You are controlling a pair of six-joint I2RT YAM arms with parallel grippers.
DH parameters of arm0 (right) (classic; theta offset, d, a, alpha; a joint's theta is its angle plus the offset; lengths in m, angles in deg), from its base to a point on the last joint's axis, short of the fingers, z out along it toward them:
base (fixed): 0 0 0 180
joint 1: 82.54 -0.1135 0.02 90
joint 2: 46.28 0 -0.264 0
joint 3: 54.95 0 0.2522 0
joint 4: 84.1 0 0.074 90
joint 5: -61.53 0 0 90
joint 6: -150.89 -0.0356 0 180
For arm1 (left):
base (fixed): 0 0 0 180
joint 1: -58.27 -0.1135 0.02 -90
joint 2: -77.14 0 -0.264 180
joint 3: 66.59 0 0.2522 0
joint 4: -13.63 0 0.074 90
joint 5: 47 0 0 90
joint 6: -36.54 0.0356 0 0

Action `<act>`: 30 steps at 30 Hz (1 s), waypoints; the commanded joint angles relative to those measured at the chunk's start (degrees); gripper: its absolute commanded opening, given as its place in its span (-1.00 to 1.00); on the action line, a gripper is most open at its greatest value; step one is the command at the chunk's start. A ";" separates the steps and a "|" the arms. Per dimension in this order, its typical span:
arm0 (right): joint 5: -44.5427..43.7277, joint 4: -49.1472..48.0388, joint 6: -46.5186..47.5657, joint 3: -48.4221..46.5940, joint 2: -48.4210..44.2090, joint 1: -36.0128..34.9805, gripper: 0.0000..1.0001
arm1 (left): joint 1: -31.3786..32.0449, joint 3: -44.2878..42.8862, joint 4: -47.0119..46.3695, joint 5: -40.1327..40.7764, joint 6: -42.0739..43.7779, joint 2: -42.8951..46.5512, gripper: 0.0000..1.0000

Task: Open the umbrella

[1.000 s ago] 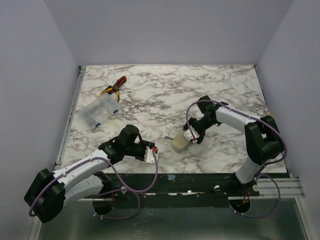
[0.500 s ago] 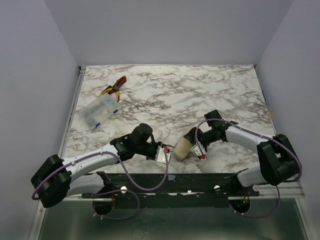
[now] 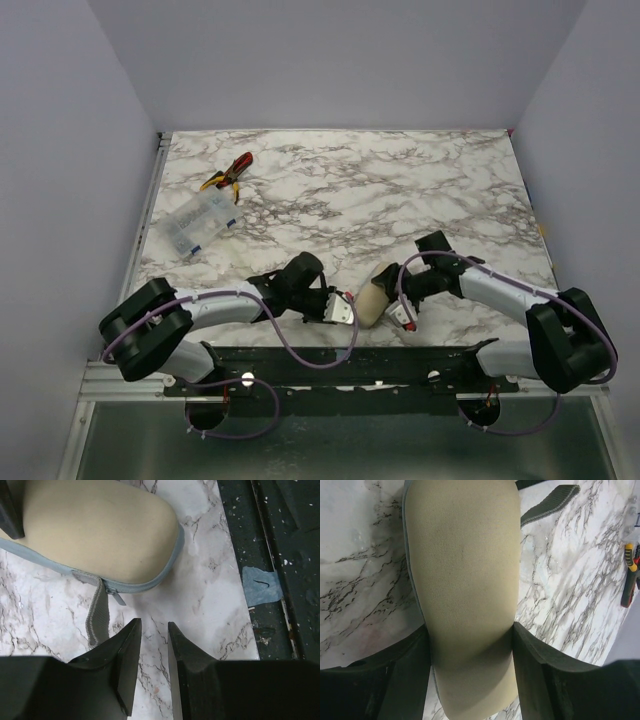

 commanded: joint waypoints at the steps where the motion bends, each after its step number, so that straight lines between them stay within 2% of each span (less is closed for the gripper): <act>1: -1.78 5.99 4.31 3.37 -0.69 -0.40 -0.21 | 0.36 -1.25 -6.91 0.70 -1.59 -1.83 -0.41; 7: -0.98 5.10 3.73 4.59 -2.09 -0.40 -0.21 | 0.33 -2.96 -10.32 1.01 -3.15 -4.01 -0.32; 18: -0.83 3.78 1.77 4.52 -1.74 -0.40 -0.21 | 1.20 -4.73 -8.38 -4.94 -2.00 -6.50 -0.25; 30: -0.64 2.39 0.20 4.16 -1.15 -0.36 -0.21 | 1.38 -3.16 -6.20 -5.96 -0.05 -8.58 -0.31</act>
